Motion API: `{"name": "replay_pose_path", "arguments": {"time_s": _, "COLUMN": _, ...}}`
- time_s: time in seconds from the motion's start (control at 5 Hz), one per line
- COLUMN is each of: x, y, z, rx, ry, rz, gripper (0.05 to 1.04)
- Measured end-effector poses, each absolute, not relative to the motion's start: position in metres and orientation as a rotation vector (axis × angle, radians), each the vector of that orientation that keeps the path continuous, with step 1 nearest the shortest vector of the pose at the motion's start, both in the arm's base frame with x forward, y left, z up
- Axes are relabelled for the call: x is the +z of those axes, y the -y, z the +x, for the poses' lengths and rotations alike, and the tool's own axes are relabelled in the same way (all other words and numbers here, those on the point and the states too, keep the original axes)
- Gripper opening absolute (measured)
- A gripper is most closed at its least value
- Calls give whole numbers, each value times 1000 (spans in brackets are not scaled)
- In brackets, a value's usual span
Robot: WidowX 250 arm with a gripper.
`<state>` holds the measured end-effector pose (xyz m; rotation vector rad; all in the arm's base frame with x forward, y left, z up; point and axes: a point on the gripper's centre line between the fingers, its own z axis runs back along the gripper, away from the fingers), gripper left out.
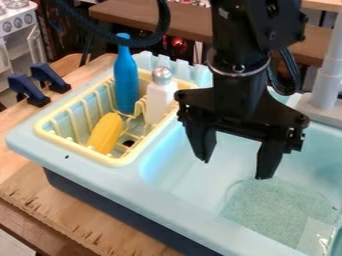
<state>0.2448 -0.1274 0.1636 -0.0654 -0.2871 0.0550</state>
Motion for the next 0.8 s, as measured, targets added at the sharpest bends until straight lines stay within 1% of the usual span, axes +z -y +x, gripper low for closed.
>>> {"name": "replay_pose_path", "arguments": {"time_s": 0.2, "x": 148, "y": 127, "z": 243, "rx": 49, "ry": 248, "rz": -43, "gripper": 1001}}
{"name": "replay_pose_path", "arguments": {"time_s": 0.4, "x": 130, "y": 130, "z": 247, "rx": 25, "ry": 293, "rz": -70, "gripper": 1001}}
{"name": "replay_pose_path", "arguments": {"time_s": 0.6, "x": 114, "y": 137, "z": 251, "rx": 17, "ry": 357, "rz": -97, "gripper": 1001}}
{"name": "replay_pose_path", "arguments": {"time_s": 0.8, "x": 104, "y": 144, "z": 257, "rx": 11, "ry": 380, "rz": -123, "gripper": 1001}}
